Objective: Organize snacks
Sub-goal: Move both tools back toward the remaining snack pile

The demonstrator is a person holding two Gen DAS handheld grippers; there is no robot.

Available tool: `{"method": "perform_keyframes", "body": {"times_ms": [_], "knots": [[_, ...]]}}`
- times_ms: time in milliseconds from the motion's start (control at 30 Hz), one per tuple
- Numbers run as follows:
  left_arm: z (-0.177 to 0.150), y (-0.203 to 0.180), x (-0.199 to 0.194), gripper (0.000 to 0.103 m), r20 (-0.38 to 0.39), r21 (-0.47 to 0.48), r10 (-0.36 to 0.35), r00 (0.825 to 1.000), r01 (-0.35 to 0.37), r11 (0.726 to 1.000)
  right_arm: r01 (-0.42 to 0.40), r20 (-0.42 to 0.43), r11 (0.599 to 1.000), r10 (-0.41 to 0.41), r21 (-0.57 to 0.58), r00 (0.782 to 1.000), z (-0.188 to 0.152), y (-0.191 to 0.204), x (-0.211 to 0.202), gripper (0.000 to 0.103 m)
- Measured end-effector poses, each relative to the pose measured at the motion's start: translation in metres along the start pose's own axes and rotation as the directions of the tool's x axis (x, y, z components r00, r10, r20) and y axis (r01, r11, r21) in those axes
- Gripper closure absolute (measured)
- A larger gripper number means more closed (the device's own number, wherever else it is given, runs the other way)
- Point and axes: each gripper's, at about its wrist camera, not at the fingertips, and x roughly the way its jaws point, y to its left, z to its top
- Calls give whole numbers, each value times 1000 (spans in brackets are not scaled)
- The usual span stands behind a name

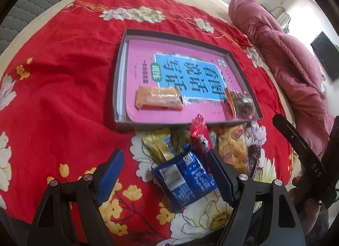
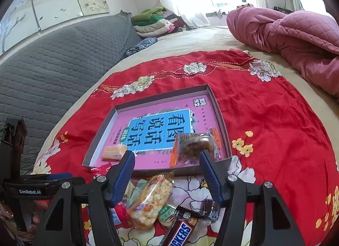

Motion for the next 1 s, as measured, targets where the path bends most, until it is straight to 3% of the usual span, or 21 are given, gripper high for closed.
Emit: {"method": "perform_keyframes", "body": {"times_ms": [600, 1000], "knots": [[-20, -7, 18, 21, -83, -20, -5, 997, 4, 1000, -34, -120, 997, 25, -70, 992, -24, 23, 14, 40], [-24, -13, 34, 21, -138, -91, -35, 990, 22, 996, -27, -167, 996, 12, -87, 986, -31, 26, 25, 40]]}}
